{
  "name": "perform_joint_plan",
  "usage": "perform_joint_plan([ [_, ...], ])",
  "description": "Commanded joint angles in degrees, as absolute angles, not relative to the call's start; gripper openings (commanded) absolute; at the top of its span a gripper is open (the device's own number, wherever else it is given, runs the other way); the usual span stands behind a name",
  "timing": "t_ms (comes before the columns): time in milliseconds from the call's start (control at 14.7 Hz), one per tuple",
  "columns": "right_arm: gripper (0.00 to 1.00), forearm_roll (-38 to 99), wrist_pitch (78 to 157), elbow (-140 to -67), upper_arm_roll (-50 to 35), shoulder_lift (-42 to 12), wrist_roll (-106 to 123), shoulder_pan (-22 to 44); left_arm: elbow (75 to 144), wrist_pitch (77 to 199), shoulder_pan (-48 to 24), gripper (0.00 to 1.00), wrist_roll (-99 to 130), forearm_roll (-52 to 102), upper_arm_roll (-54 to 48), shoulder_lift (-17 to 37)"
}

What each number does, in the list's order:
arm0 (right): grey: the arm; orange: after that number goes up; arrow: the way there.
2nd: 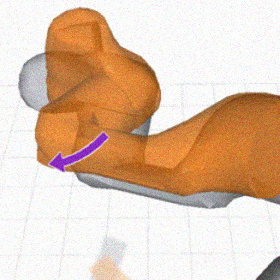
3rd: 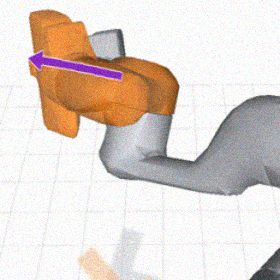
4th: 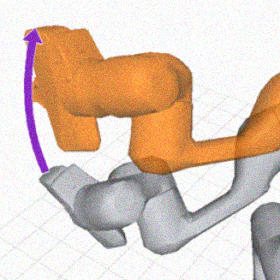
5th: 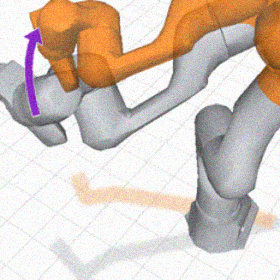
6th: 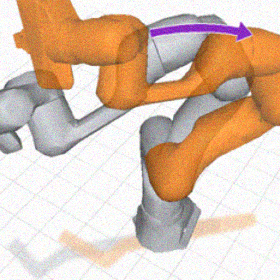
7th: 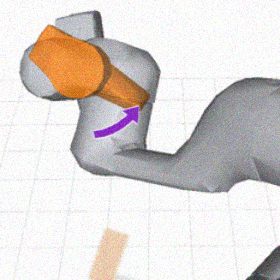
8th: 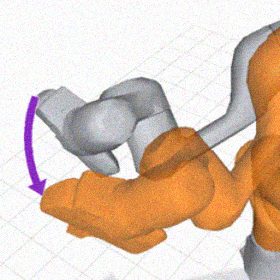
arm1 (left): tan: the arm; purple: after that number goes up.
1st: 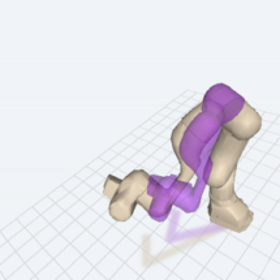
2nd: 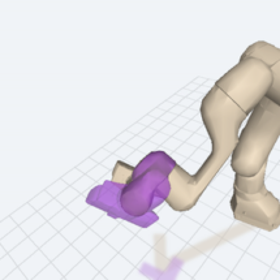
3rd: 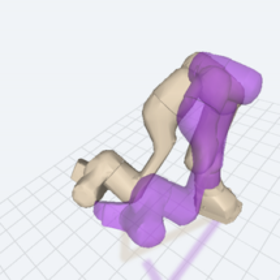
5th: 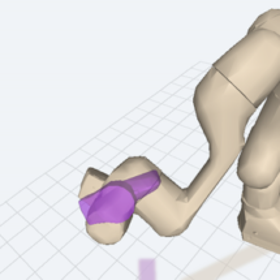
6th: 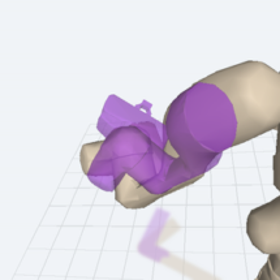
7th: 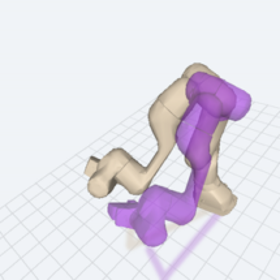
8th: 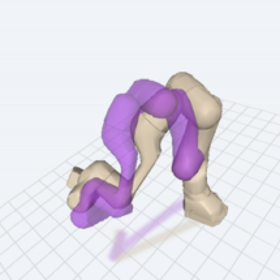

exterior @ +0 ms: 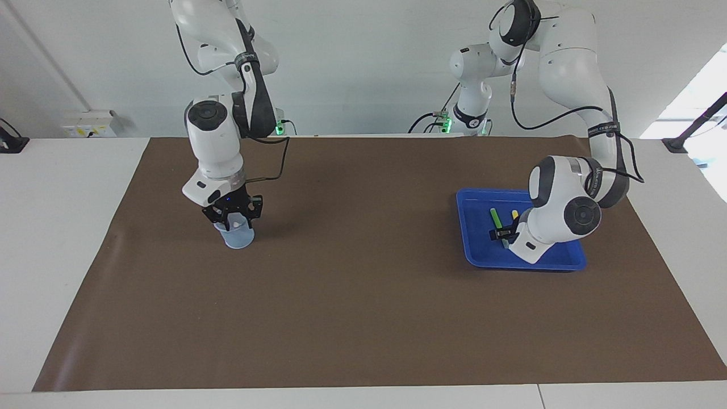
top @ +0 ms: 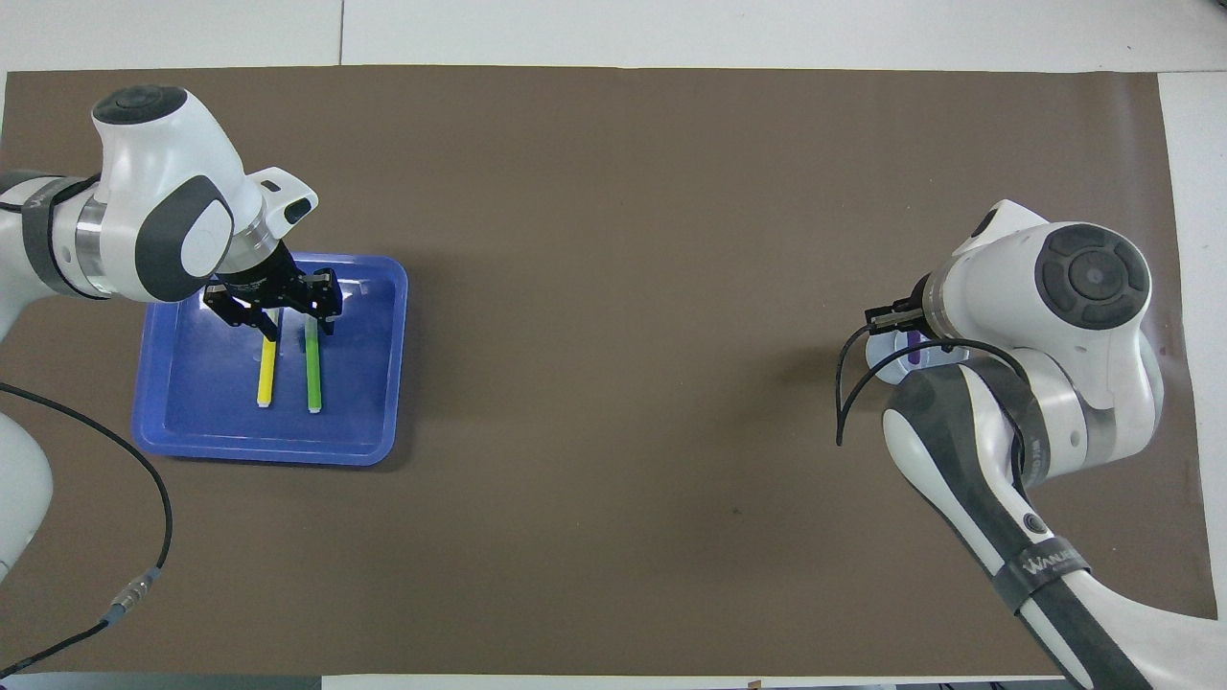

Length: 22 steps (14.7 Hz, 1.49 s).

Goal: Right arm passes pens to left for tray arrangement
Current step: 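Lower the green pen into the tray beside the yellow pen, then grasp the purple pen in the cup with the right gripper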

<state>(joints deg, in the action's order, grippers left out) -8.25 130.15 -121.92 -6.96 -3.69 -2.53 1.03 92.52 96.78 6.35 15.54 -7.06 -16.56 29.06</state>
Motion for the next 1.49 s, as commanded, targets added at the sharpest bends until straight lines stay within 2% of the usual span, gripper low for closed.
perform_joint_plan([
  [0, 0.56, -9.4, 130.25, -123.13, -6.24, -2.46, -0.09, 0.7, 92.99, 97.65, 6.77, 1.0, 14.94, -7.73, -16.7, 28.92],
  [271, 0.5, -10.81, 129.29, -123.13, -6.15, -2.11, 0.26, 0.7, 91.76, 96.86, 7.29, 1.0, 14.94, -5.56, -17.05, 27.52],
  [339, 0.45, -10.81, 129.03, -123.13, -6.15, -2.02, 0.35, 0.7, 91.58, 97.03, 7.99, 1.0, 15.03, -2.23, -17.05, 25.94],
  [407, 0.38, -10.9, 129.02, -123.13, -6.15, -2.02, 0.35, 0.7, 91.58, 97.21, 8.52, 1.0, 15.2, 1.02, -16.96, 23.84],
  [475, 0.26, -10.9, 129.02, -123.13, -6.07, -2.02, 0.35, 0.7, 91.67, 96.77, 8.87, 1.0, 15.81, 2.97, -16.96, 21.82],
  [543, 0.1, -10.9, 129.11, -123.13, -6.15, -2.02, 0.35, 0.7, 91.67, 95.81, 9.31, 1.0, 16.26, 6.03, -16.96, 19.45],
  [611, 0.0, -10.9, 129.02, -123.13, -6.07, -2.02, 0.35, 0.7, 91.67, 95.02, 9.84, 1.0, 17.48, 9.63, -16.7, 17.42],
  [882, 0.0, -10.81, 128.94, -122.7, -6.06, -1.85, 0.35, 0.7, 93.51, 93.16, 10.63, 1.0, 24.86, 18.96, -16.7, 9.77],
  [1086, 0.0, -10.81, 128.85, -122.61, -5.28, 1.57, 0.09, 0.7, 98.68, 93.51, 14.84, 1.0, 25.84, 31.86, -16.61, 3.8],
  [1289, 0.0, -10.37, 121.5, -119.9, -4.66, 5.61, 0.09, 0.7, 107.02, 94.57, 19.15, 1.0, 25.49, 43.55, -16.61, -2.62],
  [1425, 0.0, -9.85, 116.83, -116.56, -4.57, 7.2, 0.26, 0.7, 110.64, 94.75, 20.47, 1.0, 25.4, 48.67, -16.52, -5.09],
])
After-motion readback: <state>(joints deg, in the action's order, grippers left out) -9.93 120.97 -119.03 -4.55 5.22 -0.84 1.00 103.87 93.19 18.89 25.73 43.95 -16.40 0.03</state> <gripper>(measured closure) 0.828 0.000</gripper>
